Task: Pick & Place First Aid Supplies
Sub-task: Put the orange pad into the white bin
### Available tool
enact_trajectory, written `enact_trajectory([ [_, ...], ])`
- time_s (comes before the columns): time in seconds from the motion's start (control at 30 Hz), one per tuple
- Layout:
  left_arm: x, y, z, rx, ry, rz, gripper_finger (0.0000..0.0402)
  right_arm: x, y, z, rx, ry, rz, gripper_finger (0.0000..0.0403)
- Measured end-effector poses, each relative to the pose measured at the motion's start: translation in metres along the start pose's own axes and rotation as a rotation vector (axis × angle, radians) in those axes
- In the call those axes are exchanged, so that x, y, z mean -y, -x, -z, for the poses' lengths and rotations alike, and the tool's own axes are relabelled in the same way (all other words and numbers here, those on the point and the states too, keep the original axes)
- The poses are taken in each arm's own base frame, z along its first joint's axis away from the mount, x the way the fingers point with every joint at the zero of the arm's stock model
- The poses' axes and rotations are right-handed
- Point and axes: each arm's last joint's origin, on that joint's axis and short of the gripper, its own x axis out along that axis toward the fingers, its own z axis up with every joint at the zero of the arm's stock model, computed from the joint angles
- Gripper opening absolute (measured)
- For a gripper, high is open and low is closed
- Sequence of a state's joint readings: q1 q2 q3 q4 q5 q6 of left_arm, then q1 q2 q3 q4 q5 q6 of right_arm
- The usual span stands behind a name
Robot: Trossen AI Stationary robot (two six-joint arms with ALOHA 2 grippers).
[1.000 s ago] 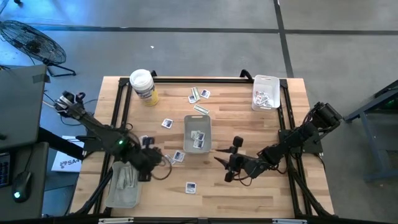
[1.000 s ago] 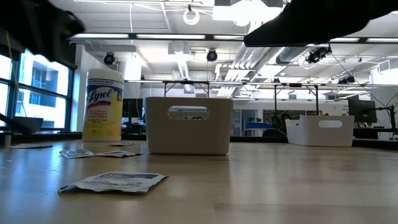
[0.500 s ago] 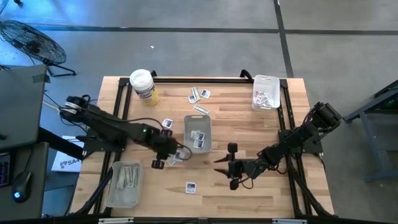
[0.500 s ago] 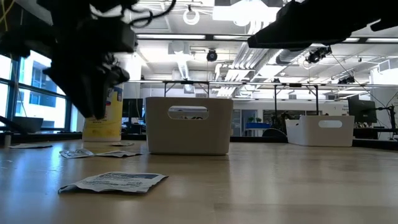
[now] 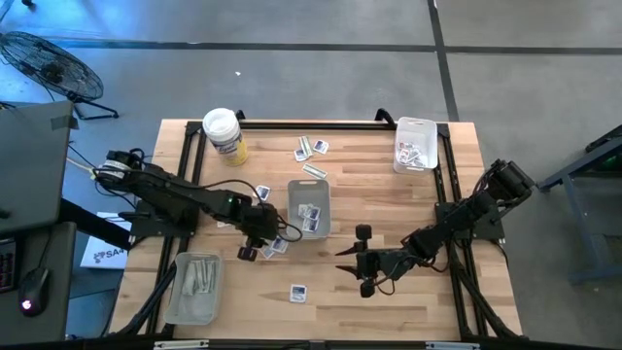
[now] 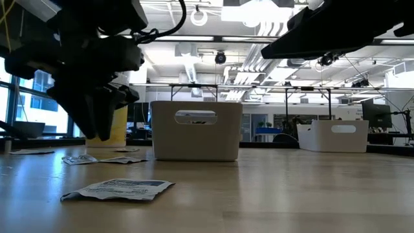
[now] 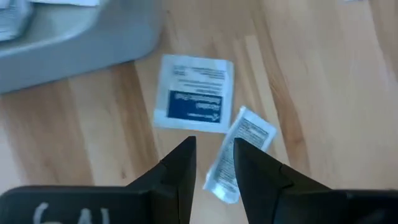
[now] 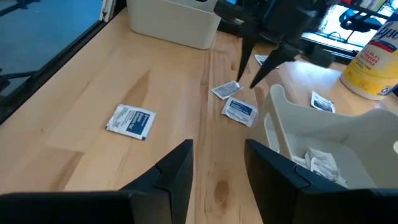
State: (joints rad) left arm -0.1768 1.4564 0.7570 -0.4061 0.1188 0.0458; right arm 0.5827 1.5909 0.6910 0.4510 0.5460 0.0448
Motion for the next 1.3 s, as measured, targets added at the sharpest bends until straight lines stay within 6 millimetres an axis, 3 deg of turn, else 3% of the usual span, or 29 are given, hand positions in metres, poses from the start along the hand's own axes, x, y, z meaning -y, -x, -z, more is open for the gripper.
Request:
enact_trajectory([
  [0.63, -0.003, -0.029, 0.008, -0.130, 0.013, 0.009, 0.0102, 0.000, 0.000, 0.003, -0.024, -0.021, 0.008, 0.0138],
  [0.97, -0.004, -0.030, 0.009, -0.141, 0.076, -0.004, 0.0006, -0.001, 0.004, 0.007, -0.050, -0.046, 0.125, 0.0138],
  [1.13, -0.002, -0.021, 0.012, -0.161, 0.209, -0.008, 0.0005, -0.011, 0.010, 0.008, -0.041, -0.074, 0.113, 0.0138],
  [1.3, 0.004, 0.002, 0.011, -0.150, 0.305, -0.020, 0.0001, -0.015, 0.013, 0.009, -0.035, -0.099, 0.125, 0.0138],
])
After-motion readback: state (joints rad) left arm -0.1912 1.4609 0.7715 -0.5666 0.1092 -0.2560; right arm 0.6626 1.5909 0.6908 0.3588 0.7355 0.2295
